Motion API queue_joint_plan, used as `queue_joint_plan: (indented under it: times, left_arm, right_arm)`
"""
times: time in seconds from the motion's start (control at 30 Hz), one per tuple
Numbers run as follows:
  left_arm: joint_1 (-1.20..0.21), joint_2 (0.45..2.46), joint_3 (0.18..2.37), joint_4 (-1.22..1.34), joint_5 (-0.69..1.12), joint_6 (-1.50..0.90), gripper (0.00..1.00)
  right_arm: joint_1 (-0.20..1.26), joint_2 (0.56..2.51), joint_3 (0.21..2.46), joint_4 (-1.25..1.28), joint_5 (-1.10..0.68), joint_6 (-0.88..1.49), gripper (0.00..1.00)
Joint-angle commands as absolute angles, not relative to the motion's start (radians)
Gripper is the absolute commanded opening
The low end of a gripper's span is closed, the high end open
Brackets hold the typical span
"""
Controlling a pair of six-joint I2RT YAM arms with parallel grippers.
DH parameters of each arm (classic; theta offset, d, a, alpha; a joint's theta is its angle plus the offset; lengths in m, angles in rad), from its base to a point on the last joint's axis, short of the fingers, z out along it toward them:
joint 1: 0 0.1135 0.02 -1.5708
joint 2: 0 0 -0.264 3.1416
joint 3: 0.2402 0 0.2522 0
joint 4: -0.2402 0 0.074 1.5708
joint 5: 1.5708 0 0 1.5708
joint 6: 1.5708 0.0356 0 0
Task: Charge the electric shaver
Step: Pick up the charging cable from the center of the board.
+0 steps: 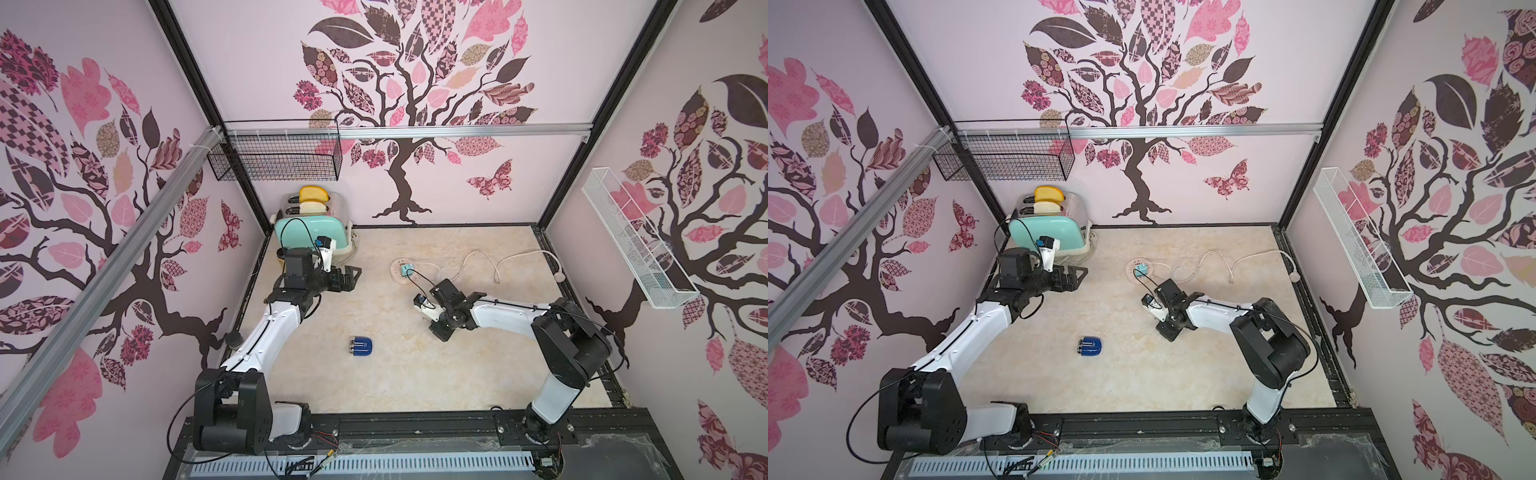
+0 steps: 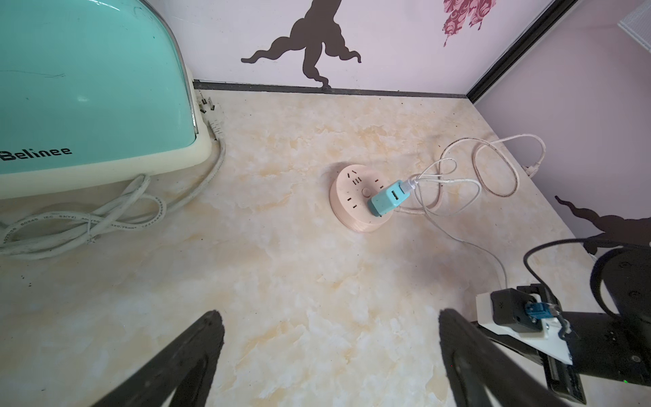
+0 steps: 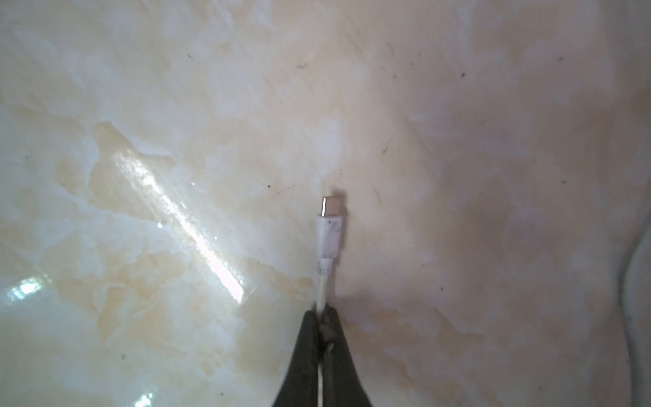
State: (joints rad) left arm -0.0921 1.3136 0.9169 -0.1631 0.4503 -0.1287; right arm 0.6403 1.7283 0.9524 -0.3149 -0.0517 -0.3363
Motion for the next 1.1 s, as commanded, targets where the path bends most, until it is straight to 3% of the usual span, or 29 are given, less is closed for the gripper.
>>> queue_joint_plan:
  times: [0.0, 0.2, 0.43, 0.67, 1.07]
  left_arm:
    - [-0.089, 1.288, 0.941, -0.166, 0.511, -0.155, 0.98]
    - [-0.095, 1.331, 0.964, -0.195, 0.718, -0.211, 0.85]
    - [-0.173, 1.416, 1.023, -0.327, 0.870, -0.237, 0.83]
    - [-0.251, 1.518, 1.071, -0.422, 1.022, -0.269, 0.72]
    - [-0.380, 1.658, 1.141, -0.403, 1.100, -0.342, 0.62]
  right_arm:
    - [0.639, 1.698, 0.941, -0.335, -0.047, -0.354, 0.00]
    - [0.635, 1.567, 0.905, -0.287, -0.115, -0.412, 0.00]
    - [0.621, 1.417, 0.862, -0.231, -0.200, -0.495, 0.00]
    - [0.618, 1.344, 0.852, -0.197, -0.256, -0.571, 0.00]
    - [0.618, 1.307, 0.831, -0.116, -0.307, -0.669, 0.00]
